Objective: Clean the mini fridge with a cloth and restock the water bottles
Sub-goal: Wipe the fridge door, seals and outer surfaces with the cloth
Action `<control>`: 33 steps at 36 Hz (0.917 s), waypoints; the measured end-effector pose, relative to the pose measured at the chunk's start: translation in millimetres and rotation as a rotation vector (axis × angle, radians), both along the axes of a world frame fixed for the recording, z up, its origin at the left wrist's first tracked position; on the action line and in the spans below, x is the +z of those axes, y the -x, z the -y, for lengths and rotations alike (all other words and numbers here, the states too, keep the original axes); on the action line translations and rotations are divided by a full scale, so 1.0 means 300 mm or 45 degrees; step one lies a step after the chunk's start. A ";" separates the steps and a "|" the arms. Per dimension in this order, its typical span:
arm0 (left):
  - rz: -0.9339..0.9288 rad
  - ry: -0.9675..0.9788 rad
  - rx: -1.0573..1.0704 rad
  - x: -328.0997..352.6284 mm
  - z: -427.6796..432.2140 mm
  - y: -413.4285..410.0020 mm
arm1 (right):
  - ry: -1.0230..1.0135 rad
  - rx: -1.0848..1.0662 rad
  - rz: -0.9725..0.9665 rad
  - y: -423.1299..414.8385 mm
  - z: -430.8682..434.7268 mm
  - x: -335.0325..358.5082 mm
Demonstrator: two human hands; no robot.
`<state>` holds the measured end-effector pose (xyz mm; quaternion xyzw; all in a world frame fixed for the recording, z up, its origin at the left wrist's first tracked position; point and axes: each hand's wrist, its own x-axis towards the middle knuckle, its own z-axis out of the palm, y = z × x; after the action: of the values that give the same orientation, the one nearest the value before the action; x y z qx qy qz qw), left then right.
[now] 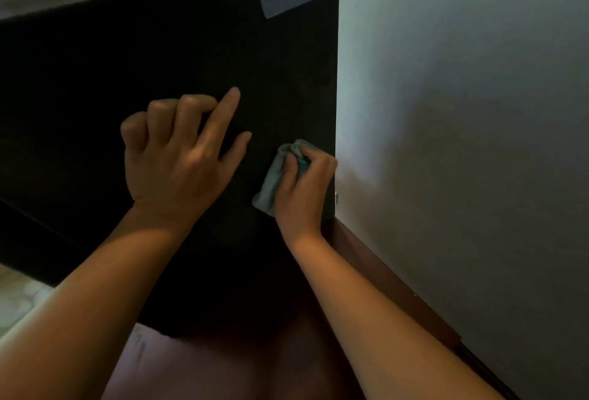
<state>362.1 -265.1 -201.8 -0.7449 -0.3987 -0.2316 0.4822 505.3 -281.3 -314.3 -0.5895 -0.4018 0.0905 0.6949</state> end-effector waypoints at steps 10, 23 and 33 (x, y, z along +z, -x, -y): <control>-0.012 0.005 0.053 -0.001 0.001 -0.004 | 0.060 0.045 -0.170 -0.043 -0.003 0.131; 0.362 0.080 -0.503 0.162 0.099 0.188 | -0.145 0.126 0.041 0.088 0.037 0.335; 0.365 0.205 -0.652 0.428 0.153 0.495 | -0.367 0.199 0.306 0.428 0.136 0.688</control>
<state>213.7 -311.0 -73.4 -0.8168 -0.2790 -0.4160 0.2862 376.9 -322.0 -108.0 -0.4574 -0.5353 0.0147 0.7100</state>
